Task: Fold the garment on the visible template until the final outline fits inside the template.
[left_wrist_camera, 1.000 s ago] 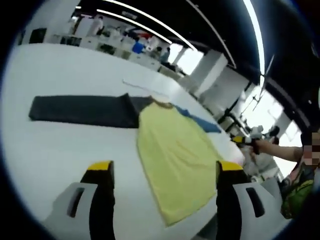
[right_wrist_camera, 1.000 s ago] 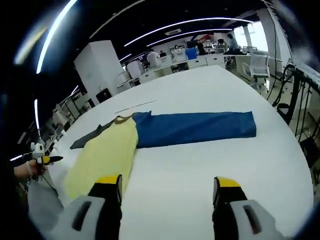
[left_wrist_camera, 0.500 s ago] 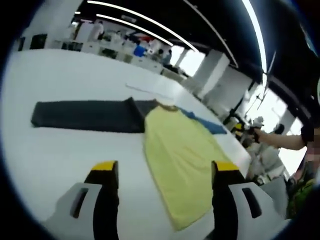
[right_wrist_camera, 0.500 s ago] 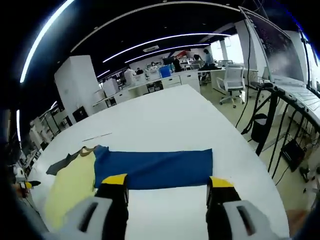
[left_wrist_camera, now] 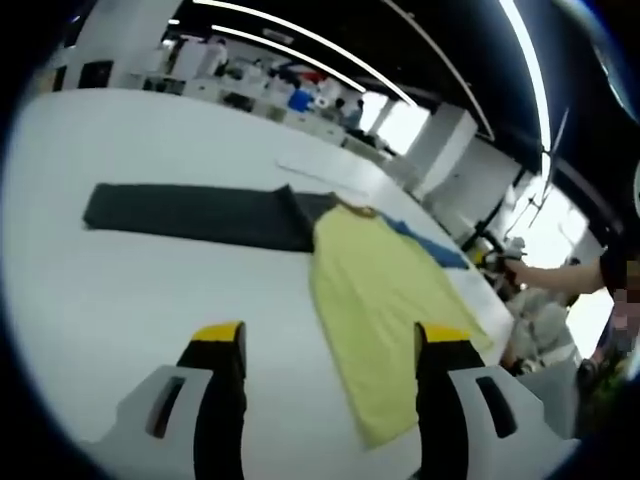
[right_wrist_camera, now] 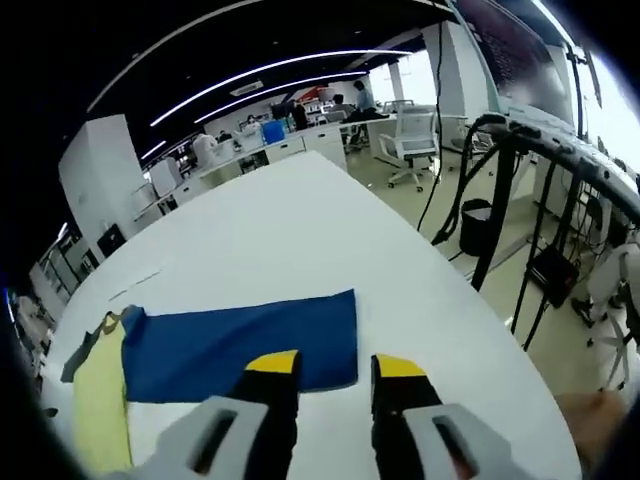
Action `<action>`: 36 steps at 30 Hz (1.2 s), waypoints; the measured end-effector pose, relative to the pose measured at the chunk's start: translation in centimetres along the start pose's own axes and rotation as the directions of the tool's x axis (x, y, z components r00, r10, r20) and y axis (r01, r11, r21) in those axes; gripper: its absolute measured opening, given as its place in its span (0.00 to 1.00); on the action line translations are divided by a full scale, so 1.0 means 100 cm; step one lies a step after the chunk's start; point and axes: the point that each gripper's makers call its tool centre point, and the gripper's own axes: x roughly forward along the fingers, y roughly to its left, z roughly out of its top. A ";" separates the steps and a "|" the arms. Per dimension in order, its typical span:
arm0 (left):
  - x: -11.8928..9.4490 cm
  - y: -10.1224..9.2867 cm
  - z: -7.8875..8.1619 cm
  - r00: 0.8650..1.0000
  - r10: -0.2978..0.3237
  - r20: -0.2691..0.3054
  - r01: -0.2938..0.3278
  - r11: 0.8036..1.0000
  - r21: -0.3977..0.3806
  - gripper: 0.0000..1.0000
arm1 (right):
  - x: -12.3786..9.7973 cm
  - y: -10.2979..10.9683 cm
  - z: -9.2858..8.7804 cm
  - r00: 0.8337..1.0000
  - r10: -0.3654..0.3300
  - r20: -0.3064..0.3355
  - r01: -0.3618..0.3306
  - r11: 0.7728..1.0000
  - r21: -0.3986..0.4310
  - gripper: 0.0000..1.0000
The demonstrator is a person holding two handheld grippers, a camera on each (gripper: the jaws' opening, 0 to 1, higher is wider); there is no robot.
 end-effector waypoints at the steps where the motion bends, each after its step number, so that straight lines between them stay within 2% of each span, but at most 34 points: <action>1: -0.001 0.001 -0.002 1.000 0.006 -0.002 -0.006 1.000 -0.001 0.64 | 0.001 -0.001 -0.001 1.000 0.001 0.001 -0.001 1.000 -0.001 0.24; 5: -0.003 0.003 -0.006 1.000 0.016 -0.008 -0.016 1.000 -0.016 0.63 | 0.010 -0.004 -0.003 1.000 -0.012 0.017 0.012 1.000 0.022 0.22; 9: -0.005 0.006 -0.009 1.000 0.028 -0.013 -0.028 0.999 -0.028 0.63 | 0.017 -0.003 -0.006 1.000 -0.021 0.004 0.021 1.000 0.005 0.22; 10: -0.006 0.006 -0.009 0.999 0.031 -0.010 -0.031 0.999 -0.031 0.63 | 0.017 -0.003 -0.004 1.000 -0.022 0.019 0.022 1.000 -0.011 0.20; 15: -0.006 0.005 -0.012 0.999 0.033 -0.009 -0.033 0.999 -0.037 0.63 | 0.014 0.002 -0.009 1.000 -0.025 0.005 0.025 0.998 -0.055 0.09; 19: -0.006 0.005 -0.013 0.999 0.033 -0.009 -0.034 0.999 -0.042 0.62 | 0.012 0.002 -0.014 1.000 -0.030 -0.006 0.029 0.999 -0.041 0.00; 26: -0.007 0.003 -0.011 0.999 0.033 0.000 -0.033 0.999 -0.042 0.61 | 0.001 0.003 -0.019 0.999 -0.037 -0.008 0.037 0.998 -0.051 0.00; 36: -0.009 0.001 -0.009 0.999 0.025 0.021 -0.024 0.998 -0.052 0.59 | -0.021 -0.005 -0.025 0.998 -0.058 -0.006 0.058 0.998 -0.013 0.00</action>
